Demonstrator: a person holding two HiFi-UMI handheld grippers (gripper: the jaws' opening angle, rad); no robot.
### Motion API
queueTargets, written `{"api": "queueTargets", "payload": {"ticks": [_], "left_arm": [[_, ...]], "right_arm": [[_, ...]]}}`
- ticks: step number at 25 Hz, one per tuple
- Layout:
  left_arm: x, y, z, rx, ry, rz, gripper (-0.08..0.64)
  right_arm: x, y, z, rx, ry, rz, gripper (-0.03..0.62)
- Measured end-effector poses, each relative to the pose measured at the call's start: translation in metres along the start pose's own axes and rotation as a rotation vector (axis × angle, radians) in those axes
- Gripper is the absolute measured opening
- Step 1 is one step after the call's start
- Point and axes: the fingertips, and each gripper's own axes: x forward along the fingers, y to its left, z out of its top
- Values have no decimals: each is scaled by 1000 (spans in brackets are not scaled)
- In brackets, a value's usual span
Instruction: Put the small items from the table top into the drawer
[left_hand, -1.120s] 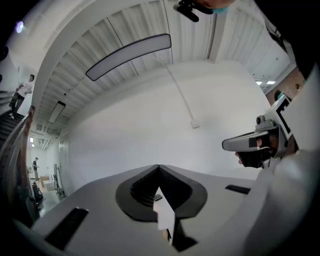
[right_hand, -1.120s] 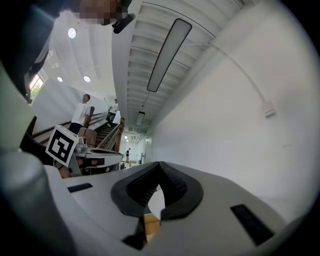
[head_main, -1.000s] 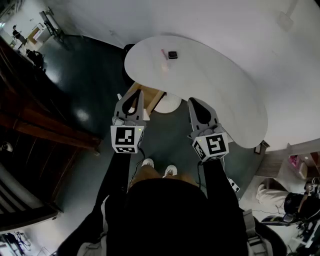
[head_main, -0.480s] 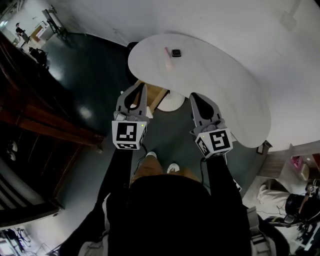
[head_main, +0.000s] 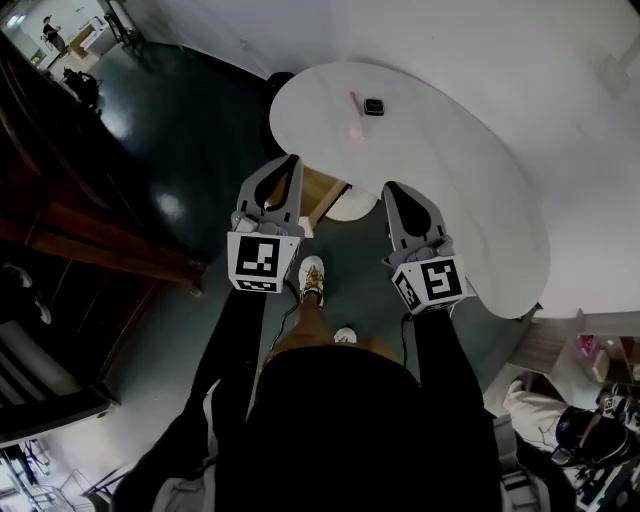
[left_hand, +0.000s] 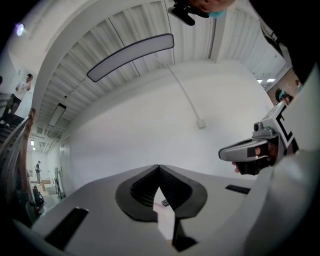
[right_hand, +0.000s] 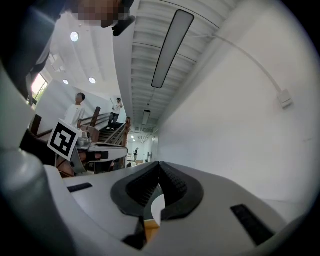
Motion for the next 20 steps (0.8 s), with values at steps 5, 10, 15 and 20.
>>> {"api": "queueTargets", "payload": {"ticks": [5, 10, 15, 20], "left_arm": [[40, 34, -16, -2, 3, -3, 15], [89, 69, -34, 8, 8, -36, 15], [133, 102, -56, -4, 21, -78, 15], [164, 129, -71, -9, 16, -112, 15]], "right_arm": [[49, -18, -9, 2, 19, -10, 28], [109, -39, -23, 6, 44, -40, 28], [170, -53, -33, 29, 66, -81, 28], [215, -61, -38, 25, 77, -105, 28]]}}
